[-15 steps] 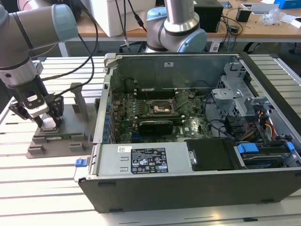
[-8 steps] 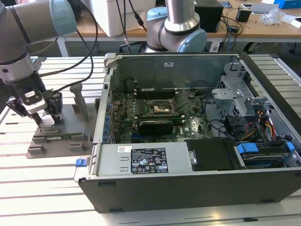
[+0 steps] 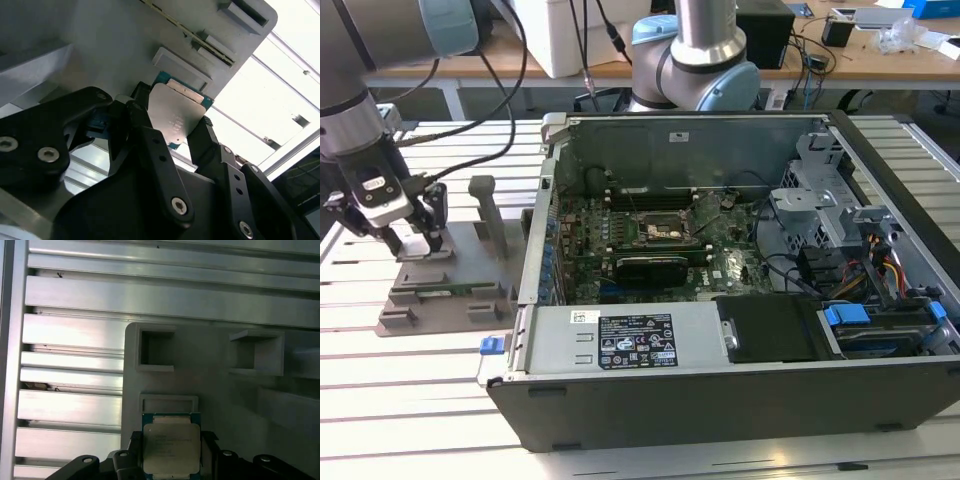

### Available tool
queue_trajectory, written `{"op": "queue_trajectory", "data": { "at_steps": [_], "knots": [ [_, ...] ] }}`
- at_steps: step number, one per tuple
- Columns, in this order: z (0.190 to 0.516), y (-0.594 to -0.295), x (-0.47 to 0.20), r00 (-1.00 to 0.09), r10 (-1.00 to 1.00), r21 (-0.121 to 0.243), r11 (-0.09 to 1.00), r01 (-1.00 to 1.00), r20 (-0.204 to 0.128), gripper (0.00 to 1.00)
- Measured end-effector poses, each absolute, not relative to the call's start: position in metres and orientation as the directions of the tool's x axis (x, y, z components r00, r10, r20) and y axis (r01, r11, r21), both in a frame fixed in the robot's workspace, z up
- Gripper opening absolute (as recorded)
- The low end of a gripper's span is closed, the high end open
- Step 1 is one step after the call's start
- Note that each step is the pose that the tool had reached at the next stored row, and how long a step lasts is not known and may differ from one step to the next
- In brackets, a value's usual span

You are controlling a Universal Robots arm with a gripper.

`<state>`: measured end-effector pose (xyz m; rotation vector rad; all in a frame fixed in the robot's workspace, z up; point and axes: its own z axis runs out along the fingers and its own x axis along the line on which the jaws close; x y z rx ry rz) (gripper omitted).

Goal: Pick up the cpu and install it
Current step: 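Pick up the cpu and move it towards the insertion slot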

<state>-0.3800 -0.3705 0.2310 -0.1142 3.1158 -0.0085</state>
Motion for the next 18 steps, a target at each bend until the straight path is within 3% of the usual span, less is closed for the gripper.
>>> {"op": "queue_trajectory", "data": {
  "at_steps": [18],
  "knots": [
    [0.274, -0.37, -0.38, -0.997, -0.073, -0.006, 0.997, -0.073, -0.024, 0.55]
  ]
}}
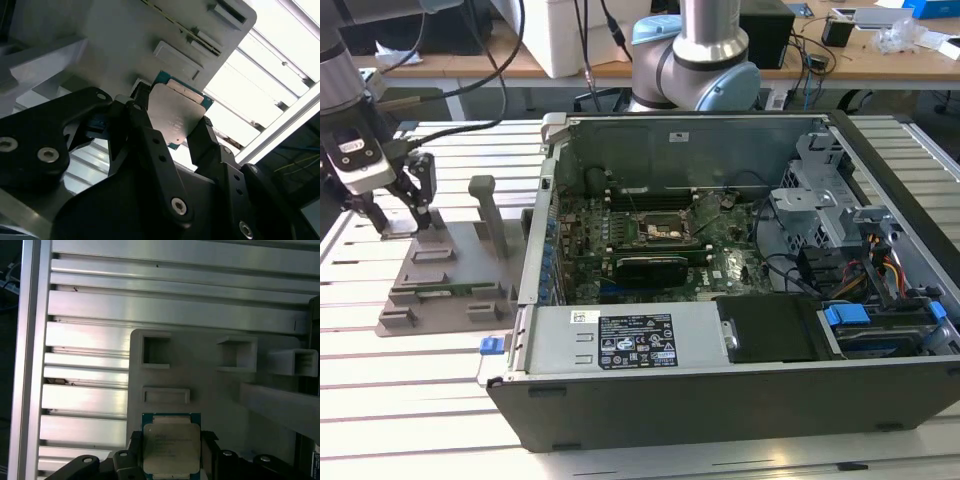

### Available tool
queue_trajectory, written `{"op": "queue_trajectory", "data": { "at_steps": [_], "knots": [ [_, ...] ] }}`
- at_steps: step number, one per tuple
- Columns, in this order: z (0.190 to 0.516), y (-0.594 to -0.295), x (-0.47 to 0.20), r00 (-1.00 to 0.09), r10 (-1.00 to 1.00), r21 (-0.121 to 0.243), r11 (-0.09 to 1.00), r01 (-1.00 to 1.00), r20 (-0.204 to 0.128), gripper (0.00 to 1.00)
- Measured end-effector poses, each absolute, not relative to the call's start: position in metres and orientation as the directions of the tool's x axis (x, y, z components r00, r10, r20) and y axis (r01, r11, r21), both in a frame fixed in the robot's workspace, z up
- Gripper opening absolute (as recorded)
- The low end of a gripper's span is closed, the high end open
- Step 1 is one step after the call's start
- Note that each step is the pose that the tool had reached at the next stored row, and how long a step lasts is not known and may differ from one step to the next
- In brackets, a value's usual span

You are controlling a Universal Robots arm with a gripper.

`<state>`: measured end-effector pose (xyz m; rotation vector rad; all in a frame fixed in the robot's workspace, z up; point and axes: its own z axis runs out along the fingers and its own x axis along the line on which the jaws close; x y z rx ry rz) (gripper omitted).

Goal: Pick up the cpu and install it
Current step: 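Pick up the cpu and move it towards the insertion slot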

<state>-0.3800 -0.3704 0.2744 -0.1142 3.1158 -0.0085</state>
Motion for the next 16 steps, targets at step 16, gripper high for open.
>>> {"op": "queue_trajectory", "data": {
  "at_steps": [16],
  "knots": [
    [0.335, -0.37, -0.38, -0.997, -0.073, -0.006, 0.997, -0.073, -0.023, 0.55]
  ]
}}
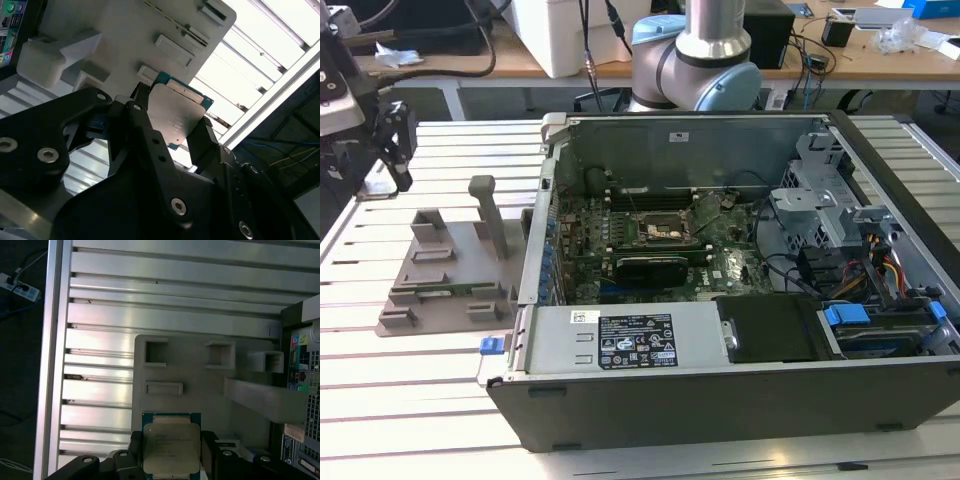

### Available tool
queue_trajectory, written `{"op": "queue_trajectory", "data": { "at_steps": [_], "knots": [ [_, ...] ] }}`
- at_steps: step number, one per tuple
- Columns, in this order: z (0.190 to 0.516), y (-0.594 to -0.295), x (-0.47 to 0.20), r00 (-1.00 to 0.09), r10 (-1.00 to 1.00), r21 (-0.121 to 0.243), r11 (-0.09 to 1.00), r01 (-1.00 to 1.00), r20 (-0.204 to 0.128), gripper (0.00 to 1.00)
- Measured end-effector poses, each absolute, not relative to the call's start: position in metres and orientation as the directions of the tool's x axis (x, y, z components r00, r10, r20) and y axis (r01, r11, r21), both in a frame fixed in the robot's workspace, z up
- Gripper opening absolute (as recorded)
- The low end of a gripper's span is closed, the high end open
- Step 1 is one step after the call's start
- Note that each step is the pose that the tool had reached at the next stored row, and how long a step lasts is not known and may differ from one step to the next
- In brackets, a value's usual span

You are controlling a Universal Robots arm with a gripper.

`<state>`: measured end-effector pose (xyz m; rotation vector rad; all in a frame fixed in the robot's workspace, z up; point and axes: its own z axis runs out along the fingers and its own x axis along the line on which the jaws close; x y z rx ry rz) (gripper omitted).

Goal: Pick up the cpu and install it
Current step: 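Pick up the cpu and move it towards the insertion slot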

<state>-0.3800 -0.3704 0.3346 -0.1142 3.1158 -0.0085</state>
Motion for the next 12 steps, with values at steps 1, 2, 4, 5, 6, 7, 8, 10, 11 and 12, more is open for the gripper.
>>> {"op": "queue_trajectory", "data": {
  "at_steps": [1, 2, 4, 5, 6, 7, 8, 10, 11, 12],
  "knots": [
    [0.342, -0.37, -0.38, -0.997, -0.073, -0.006, 0.997, -0.073, -0.023, 0.55],
    [0.345, -0.37, -0.38, -0.997, -0.073, -0.006, 0.997, -0.073, -0.023, 0.55],
    [0.351, -0.37, -0.38, -0.997, -0.073, -0.006, 0.997, -0.073, -0.023, 0.55],
    [0.354, -0.37, -0.38, -0.997, -0.073, -0.006, 0.997, -0.073, -0.023, 0.55],
    [0.36, -0.37, -0.38, -0.997, -0.073, -0.006, 0.997, -0.073, -0.023, 0.55],
    [0.365, -0.37, -0.38, -0.997, -0.073, -0.006, 0.997, -0.073, -0.023, 0.55],
    [0.368, -0.37, -0.38, -0.997, -0.073, -0.006, 0.997, -0.073, -0.023, 0.55],
    [0.375, -0.37, -0.38, -0.997, -0.073, -0.006, 0.997, -0.073, -0.023, 0.55],
    [0.378, -0.37, -0.38, -0.997, -0.073, -0.006, 0.997, -0.073, -0.023, 0.55],
    [0.382, -0.37, -0.38, -0.997, -0.073, -0.006, 0.997, -0.073, -0.023, 0.55]
  ]
}}
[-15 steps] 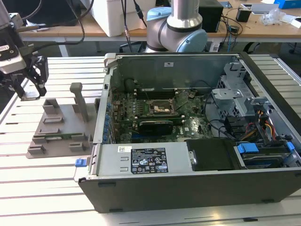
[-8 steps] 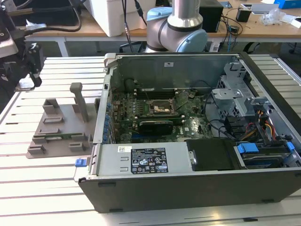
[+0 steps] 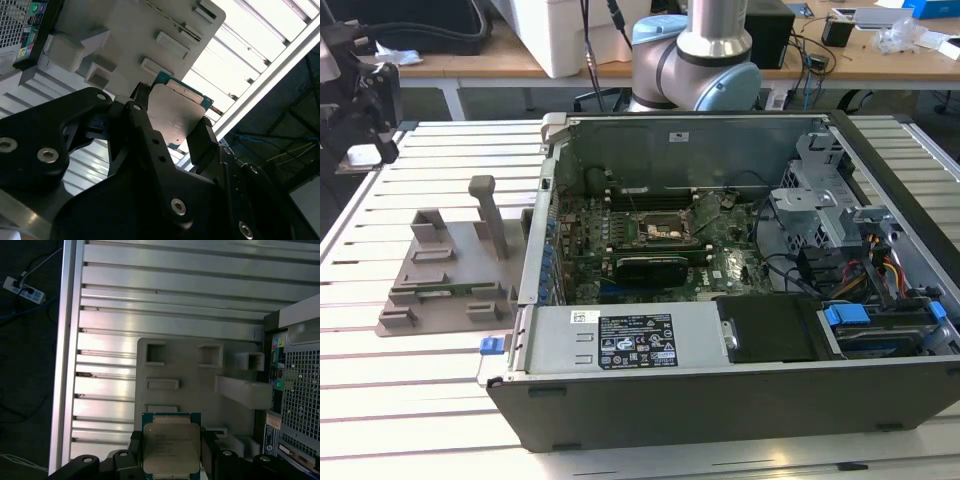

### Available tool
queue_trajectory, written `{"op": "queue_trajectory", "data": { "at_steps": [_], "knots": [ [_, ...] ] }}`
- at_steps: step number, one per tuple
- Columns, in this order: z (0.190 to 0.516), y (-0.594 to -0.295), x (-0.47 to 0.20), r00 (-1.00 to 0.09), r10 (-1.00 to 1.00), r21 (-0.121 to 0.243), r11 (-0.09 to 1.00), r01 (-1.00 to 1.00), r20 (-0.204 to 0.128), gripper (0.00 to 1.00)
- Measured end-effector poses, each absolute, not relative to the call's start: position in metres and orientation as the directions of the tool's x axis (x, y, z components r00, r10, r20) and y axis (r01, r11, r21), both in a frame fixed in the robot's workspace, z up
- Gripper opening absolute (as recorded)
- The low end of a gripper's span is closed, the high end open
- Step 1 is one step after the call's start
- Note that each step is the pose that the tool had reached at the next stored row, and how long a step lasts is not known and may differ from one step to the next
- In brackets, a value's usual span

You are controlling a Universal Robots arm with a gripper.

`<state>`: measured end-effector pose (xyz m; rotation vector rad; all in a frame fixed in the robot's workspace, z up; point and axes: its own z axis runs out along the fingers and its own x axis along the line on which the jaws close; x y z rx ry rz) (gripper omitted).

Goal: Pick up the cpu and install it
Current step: 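Pick up the cpu and move it towards the insertion slot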

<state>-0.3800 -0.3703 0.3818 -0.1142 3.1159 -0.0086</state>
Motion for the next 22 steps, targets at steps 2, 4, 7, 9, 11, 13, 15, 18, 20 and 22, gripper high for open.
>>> {"op": "queue_trajectory", "data": {
  "at_steps": [2, 4, 7, 9, 11, 13, 15, 18, 20, 22],
  "knots": [
    [0.383, -0.37, -0.38, -0.997, -0.073, -0.006, 0.997, -0.073, -0.024, 0.55],
    [0.383, -0.37, -0.38, -0.997, -0.073, -0.006, 0.997, -0.073, -0.023, 0.55],
    [0.383, -0.37, -0.377, -0.997, -0.073, -0.006, 0.997, -0.073, -0.023, 0.55],
    [0.383, -0.37, -0.368, -0.997, -0.073, -0.006, 0.997, -0.073, -0.023, 0.55],
    [0.383, -0.37, -0.358, -0.997, -0.073, -0.006, 0.997, -0.073, -0.023, 0.55],
    [0.383, -0.37, -0.342, -0.997, -0.073, -0.006, 0.997, -0.073, -0.023, 0.55],
    [0.383, -0.37, -0.322, -0.997, -0.073, -0.006, 0.997, -0.073, -0.024, 0.55],
    [0.383, -0.37, -0.306, -0.997, -0.073, -0.006, 0.997, -0.073, -0.023, 0.55],
    [0.383, -0.37, -0.298, -0.997, -0.073, -0.006, 0.997, -0.073, -0.023, 0.55],
    [0.383, -0.37, -0.29, -0.997, -0.073, -0.006, 0.997, -0.073, -0.023, 0.55]
  ]
}}
